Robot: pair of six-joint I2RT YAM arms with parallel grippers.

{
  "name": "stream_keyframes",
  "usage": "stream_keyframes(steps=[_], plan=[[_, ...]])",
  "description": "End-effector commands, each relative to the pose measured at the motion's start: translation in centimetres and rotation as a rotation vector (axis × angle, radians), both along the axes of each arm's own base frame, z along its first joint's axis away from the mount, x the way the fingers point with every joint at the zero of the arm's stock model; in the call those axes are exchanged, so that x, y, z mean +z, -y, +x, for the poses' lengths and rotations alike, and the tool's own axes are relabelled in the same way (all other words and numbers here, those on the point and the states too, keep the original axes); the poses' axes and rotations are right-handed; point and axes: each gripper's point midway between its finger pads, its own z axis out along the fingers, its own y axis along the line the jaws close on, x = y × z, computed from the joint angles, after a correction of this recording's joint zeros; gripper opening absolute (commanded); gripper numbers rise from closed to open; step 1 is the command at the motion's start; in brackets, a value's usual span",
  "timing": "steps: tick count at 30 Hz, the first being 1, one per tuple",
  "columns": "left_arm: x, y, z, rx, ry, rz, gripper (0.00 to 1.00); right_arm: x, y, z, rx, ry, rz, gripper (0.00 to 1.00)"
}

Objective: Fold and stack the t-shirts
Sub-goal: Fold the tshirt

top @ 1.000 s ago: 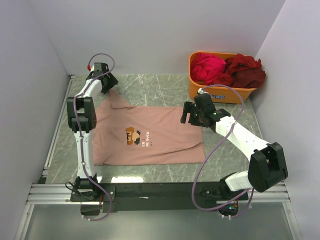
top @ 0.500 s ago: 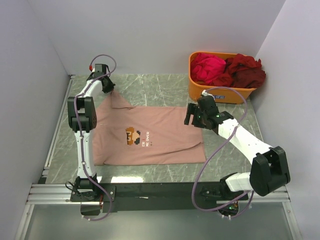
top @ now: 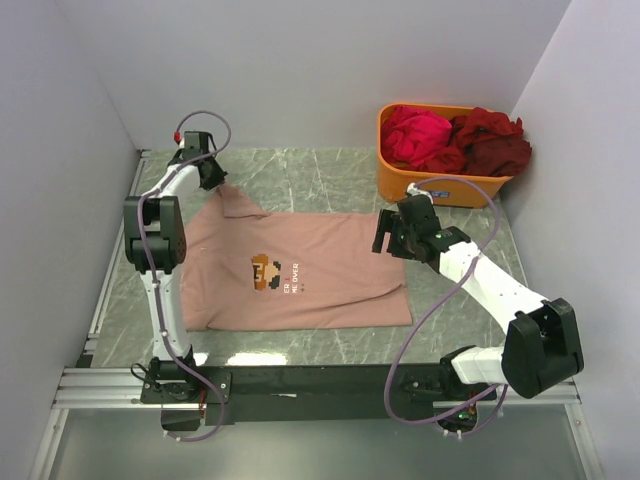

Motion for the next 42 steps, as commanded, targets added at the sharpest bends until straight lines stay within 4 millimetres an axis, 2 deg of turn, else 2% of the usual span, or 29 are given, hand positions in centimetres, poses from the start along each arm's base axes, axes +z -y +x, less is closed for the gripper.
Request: stream_keyframes(steps=[1,6,8,9,11,12,13,14,15,16,17,18,19,20,22,23,25,28,29,31,32,37,42], plan=[[4.3,0.1,-0.5,0.001,0.097,-0.009,0.0,0.4,0.8,-0.2,-0.006,0.025,-0.022,0.9],[4.9,-0.1,-2.4,0.022,0.093,-0.016,0.0,0.6,1.0,0.7,-0.029,0.034,-0.037,0.9],[5.1,0.1,-3.3,0.022,0.09,-0.03,0.0,1.4,0.9,1.8,-0.052,0.057,-0.039,0.9],[4.8,0.2,-3.9,0.022,0.08,-0.035,0.0,0.8,1.1,2.4,-0.078,0.043,-0.061,0.9],[5.8,0.2,-4.5,0.038,0.09,-0.047,0.0,1.6,0.8,3.8,-0.114,0.055,-0.054,0.89],[6.0,0.1,-4.8,0.047,0.092,-0.048,0.0,0.6,0.9,4.5,-0.143,0.029,-0.072,0.89],[6.5,0.0,-5.5,0.055,0.096,-0.048,0.0,1.4,0.8,5.7,-0.167,0.052,-0.081,0.89],[6.7,0.0,-5.7,0.066,0.1,-0.055,0.0,0.3,0.5,6.4,-0.189,0.034,-0.1,0.88],[7.1,0.0,-5.9,0.072,0.11,-0.058,0.0,0.1,0.4,7.0,-0.207,0.034,-0.106,0.88],[7.3,-0.1,-6.6,0.076,0.11,-0.06,0.0,0.9,0.1,8.2,-0.223,0.052,-0.105,0.88],[7.5,-0.1,-6.9,0.084,0.112,-0.065,0.0,-0.7,0.4,8.9,-0.268,0.024,-0.142,0.88],[7.3,-0.1,-7.4,0.09,0.104,-0.066,0.0,-0.9,0.3,9.4,-0.287,0.019,-0.152,0.87],[8.0,-0.2,-7.6,0.096,0.113,-0.065,0.0,-0.2,-0.1,10.6,-0.306,0.037,-0.15,0.87],[8.1,-0.3,-7.9,0.102,0.112,-0.066,0.0,-1.4,-0.2,11.1,-0.325,0.019,-0.179,0.86],[8.6,-0.3,-8.5,0.108,0.113,-0.066,0.0,-0.8,-1.2,12.5,-0.33,0.048,-0.197,0.86],[8.7,-0.3,-8.7,0.11,0.112,-0.073,0.0,-1.7,-1.0,13.0,-0.355,0.047,-0.246,0.86],[9.2,0.1,-9.1,0.101,0.123,-0.089,0.0,-2.2,-1.9,14.0,-0.363,0.031,-0.25,0.86],[9.7,0.2,-9.6,0.095,0.137,-0.093,0.0,-2.0,-3.2,15.0,-0.379,0.047,-0.236,0.85],[9.8,0.2,-9.7,0.089,0.138,-0.091,0.0,-2.8,-3.3,15.1,-0.383,0.035,-0.253,0.85],[10.0,0.2,-9.9,0.085,0.134,-0.091,0.0,-2.8,-3.4,15.6,-0.412,0.038,-0.264,0.85],[9.8,0.3,-9.9,0.082,0.129,-0.092,0.0,-3.7,-3.4,15.9,-0.418,0.024,-0.281,0.85],[10.1,0.5,-10.1,0.062,0.145,-0.089,0.0,-4.9,-3.7,17.2,-0.424,0.016,-0.31,0.84],[10.1,0.4,-10.4,0.054,0.139,-0.08,0.0,-6.8,-3.2,17.4,-0.442,-0.021,-0.359,0.82]])
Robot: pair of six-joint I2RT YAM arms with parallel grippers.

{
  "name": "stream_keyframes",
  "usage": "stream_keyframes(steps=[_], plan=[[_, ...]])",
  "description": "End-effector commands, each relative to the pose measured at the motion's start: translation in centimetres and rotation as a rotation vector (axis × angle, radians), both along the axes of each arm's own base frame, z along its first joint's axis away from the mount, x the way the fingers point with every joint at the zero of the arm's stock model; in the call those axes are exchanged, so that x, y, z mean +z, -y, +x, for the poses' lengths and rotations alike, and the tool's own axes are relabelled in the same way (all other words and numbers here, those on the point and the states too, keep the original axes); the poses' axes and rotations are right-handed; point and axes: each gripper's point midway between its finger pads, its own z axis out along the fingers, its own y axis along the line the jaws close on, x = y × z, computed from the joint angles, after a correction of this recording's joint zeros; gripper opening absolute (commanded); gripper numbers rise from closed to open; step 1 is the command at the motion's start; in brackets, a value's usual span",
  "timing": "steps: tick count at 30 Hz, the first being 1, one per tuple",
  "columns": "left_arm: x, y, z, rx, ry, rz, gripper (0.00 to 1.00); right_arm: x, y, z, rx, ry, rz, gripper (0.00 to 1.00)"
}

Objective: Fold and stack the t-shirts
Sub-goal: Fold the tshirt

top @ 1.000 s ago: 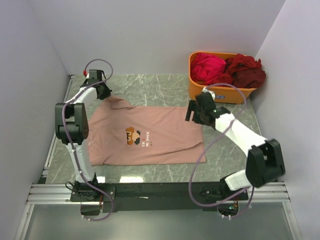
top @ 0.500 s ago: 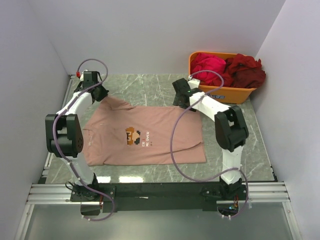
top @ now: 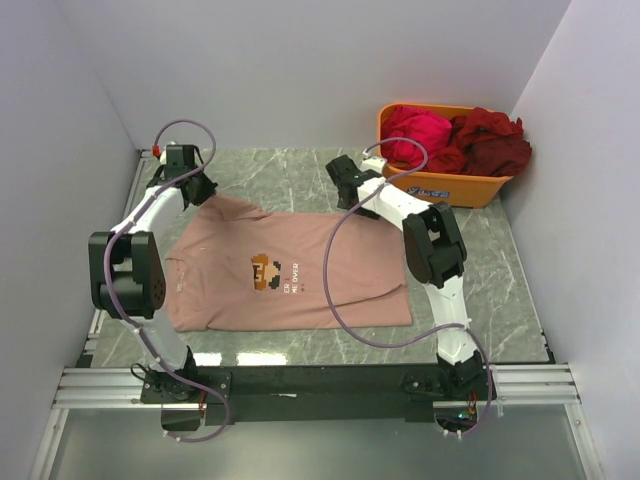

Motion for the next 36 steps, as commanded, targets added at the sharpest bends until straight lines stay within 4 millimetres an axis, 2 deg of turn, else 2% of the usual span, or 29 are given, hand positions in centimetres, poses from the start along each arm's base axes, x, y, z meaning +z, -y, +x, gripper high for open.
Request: stream_keyframes(steps=[1,6,10,13,18,22,27,28,30,31,32,36], plan=[[3.5,0.1,-0.2,-0.022,0.09,0.006,0.0,0.5,0.8,0.6,-0.055,0.012,-0.034,0.82],[4.5,-0.2,-1.0,0.005,0.133,0.01,0.0,-0.6,0.9,0.8,-0.047,-0.004,-0.052,0.78],[5.4,0.0,-1.3,0.001,0.163,-0.005,0.0,-1.8,1.5,-0.2,-0.059,-0.034,-0.08,0.77],[5.2,0.1,-1.5,-0.003,0.162,-0.01,0.0,-2.7,1.6,-0.9,-0.059,-0.053,-0.071,0.76],[4.5,-0.1,-2.1,0.014,0.13,-0.01,0.0,-2.2,1.8,-1.0,-0.057,-0.035,-0.076,0.71],[4.9,-0.4,-2.9,0.036,0.135,-0.01,0.0,-1.7,1.4,-0.5,-0.049,-0.022,-0.059,0.49],[4.8,-0.5,-4.2,0.052,0.139,-0.011,0.0,-1.6,1.7,-0.5,-0.051,-0.023,-0.077,0.45],[4.8,-0.4,-4.3,0.048,0.14,-0.018,0.0,-1.5,1.8,-0.5,-0.052,-0.022,-0.08,0.4],[4.9,-0.4,-4.6,0.051,0.141,-0.02,0.0,-1.4,1.9,-0.6,-0.049,-0.023,-0.088,0.37],[4.8,-0.5,-4.7,0.056,0.135,-0.018,0.0,-1.3,1.9,-0.6,-0.048,-0.021,-0.091,0.31],[4.8,-0.5,-4.8,0.059,0.135,-0.017,0.0,-1.2,2.1,-0.5,-0.05,-0.017,-0.094,0.29],[5.6,-0.7,-5.3,0.067,0.152,-0.016,0.0,-1.4,2.6,-0.6,-0.055,-0.025,-0.118,0.32]])
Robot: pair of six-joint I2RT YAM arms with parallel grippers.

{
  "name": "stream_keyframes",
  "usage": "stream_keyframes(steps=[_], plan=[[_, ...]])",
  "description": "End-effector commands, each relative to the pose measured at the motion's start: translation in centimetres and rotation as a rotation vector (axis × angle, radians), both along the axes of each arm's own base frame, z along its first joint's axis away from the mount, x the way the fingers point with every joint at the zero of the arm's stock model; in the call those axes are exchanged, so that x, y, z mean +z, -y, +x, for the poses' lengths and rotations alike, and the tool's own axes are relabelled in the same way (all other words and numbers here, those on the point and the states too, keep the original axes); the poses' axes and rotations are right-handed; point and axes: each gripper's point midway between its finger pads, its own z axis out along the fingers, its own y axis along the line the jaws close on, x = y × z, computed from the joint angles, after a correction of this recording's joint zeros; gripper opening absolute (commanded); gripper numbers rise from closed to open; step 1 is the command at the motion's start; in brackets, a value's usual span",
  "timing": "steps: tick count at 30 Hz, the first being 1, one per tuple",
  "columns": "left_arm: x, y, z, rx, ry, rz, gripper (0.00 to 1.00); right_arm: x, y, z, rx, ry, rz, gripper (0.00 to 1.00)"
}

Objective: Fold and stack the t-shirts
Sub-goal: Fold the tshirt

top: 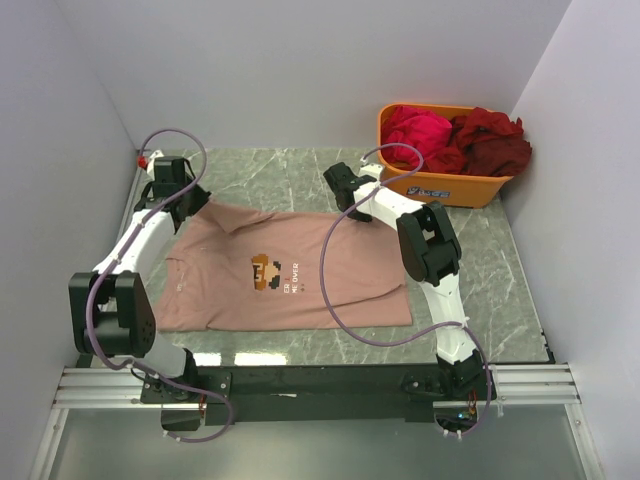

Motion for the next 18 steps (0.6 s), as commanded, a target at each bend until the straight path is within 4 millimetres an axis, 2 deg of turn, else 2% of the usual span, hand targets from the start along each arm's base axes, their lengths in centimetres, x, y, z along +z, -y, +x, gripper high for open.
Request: stream_keyframes(steps=[1,4,13,18], plan=[[1.9,-0.5,-0.5,0.031,0.053,0.005,0.01,0.8,2.5,-0.4,-0.046,-0.002,-0.07,0.35],[2.1,-0.9,-1.1,0.052,0.049,0.018,0.0,0.7,3.2,-0.6,-0.056,-0.016,-0.096,0.42],[2.2,-1.4,-1.5,0.07,0.049,0.035,0.01,1.0,5.3,-1.4,-0.102,-0.018,-0.131,0.44],[2.1,-1.4,-1.3,0.073,0.044,0.037,0.0,1.1,5.4,-1.2,-0.111,-0.014,-0.123,0.45]])
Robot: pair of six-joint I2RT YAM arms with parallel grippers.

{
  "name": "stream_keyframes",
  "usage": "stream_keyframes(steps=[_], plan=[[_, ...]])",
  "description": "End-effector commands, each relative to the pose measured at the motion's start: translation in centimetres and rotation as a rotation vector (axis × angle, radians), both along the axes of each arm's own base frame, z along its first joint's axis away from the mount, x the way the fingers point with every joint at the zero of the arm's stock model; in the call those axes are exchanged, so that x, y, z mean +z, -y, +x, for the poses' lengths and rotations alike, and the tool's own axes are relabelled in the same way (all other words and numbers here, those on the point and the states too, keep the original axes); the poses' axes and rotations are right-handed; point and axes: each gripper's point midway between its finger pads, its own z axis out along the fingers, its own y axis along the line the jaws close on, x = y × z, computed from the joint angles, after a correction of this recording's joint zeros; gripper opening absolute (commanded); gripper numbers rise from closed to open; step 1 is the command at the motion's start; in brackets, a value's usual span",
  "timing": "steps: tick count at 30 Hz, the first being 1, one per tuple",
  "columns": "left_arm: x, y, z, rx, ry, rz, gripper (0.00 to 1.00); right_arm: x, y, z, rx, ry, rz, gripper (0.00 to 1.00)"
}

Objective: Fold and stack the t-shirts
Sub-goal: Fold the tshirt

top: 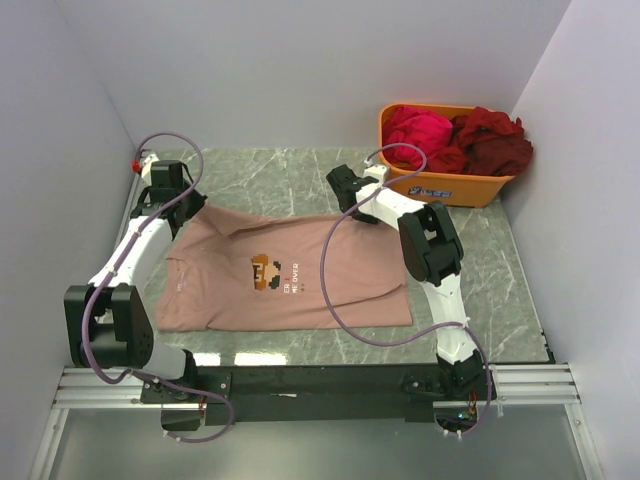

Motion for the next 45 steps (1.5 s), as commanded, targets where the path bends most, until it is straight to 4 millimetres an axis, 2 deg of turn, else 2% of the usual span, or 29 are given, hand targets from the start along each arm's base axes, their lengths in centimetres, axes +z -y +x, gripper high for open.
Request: stream_keyframes(steps=[1,5,9,11,17,18,25,26,30,32,34,36,37,39,40,41,42,43,45], plan=[[1.5,-0.4,0.5,0.025,0.041,0.003,0.0,0.9,2.9,-0.4,-0.073,-0.005,-0.025,0.45],[1.9,-0.5,0.7,0.031,0.048,0.003,0.0,0.9,2.9,-0.3,-0.074,-0.003,-0.027,0.4],[1.9,-0.4,0.8,0.034,0.044,-0.006,0.0,1.1,2.8,-0.1,-0.064,0.001,-0.02,0.18],[2.0,-0.4,0.7,0.039,0.047,-0.014,0.0,1.4,2.7,0.0,-0.058,0.011,-0.015,0.17],[2.0,-0.8,-0.8,0.081,0.03,-0.022,0.0,3.6,1.9,0.1,-0.017,0.057,-0.004,0.06],[1.9,-0.7,-1.1,0.091,0.029,-0.035,0.0,4.5,1.7,0.1,0.003,0.069,-0.002,0.02],[-0.1,-1.4,-5.4,0.21,-0.067,-0.089,0.0,6.4,0.8,-1.9,0.054,0.103,-0.032,0.0],[0.2,-1.5,-6.4,0.225,-0.074,-0.091,0.0,6.2,0.9,-2.5,0.059,0.096,-0.035,0.0],[0.1,-2.2,-9.6,0.309,-0.111,-0.113,0.0,7.8,0.9,-3.6,0.071,0.132,-0.026,0.0],[-0.2,-2.4,-11.1,0.334,-0.132,-0.111,0.0,7.6,0.8,-4.2,0.088,0.132,-0.021,0.0],[-0.1,-2.4,-12.9,0.341,-0.135,-0.118,0.0,8.5,0.4,-4.6,0.105,0.157,-0.012,0.0],[0.3,-2.5,-14.2,0.358,-0.119,-0.126,0.0,8.5,0.6,-5.3,0.111,0.153,-0.027,0.0],[-0.5,-2.6,-15.3,0.369,-0.149,-0.123,0.0,8.5,0.8,-5.6,0.111,0.147,-0.035,0.0],[-0.3,-2.6,-16.3,0.37,-0.138,-0.127,0.0,8.5,0.9,-6.3,0.113,0.148,-0.04,0.0],[-1.1,-2.6,-17.3,0.376,-0.171,-0.124,0.0,8.6,0.8,-6.6,0.117,0.148,-0.038,0.0],[-1.1,-2.6,-17.8,0.382,-0.165,-0.127,0.0,8.1,0.8,-7.2,0.122,0.137,-0.04,0.0],[-1.4,-2.6,-18.2,0.382,-0.174,-0.128,0.0,8.5,0.7,-7.5,0.125,0.145,-0.033,0.0],[-2.5,-2.7,-18.9,0.391,-0.202,-0.122,0.0,8.5,0.7,-7.9,0.129,0.146,-0.033,0.0],[-3.1,-2.6,-19.6,0.395,-0.211,-0.131,0.0,8.2,0.6,-9.1,0.129,0.139,-0.027,0.0]])
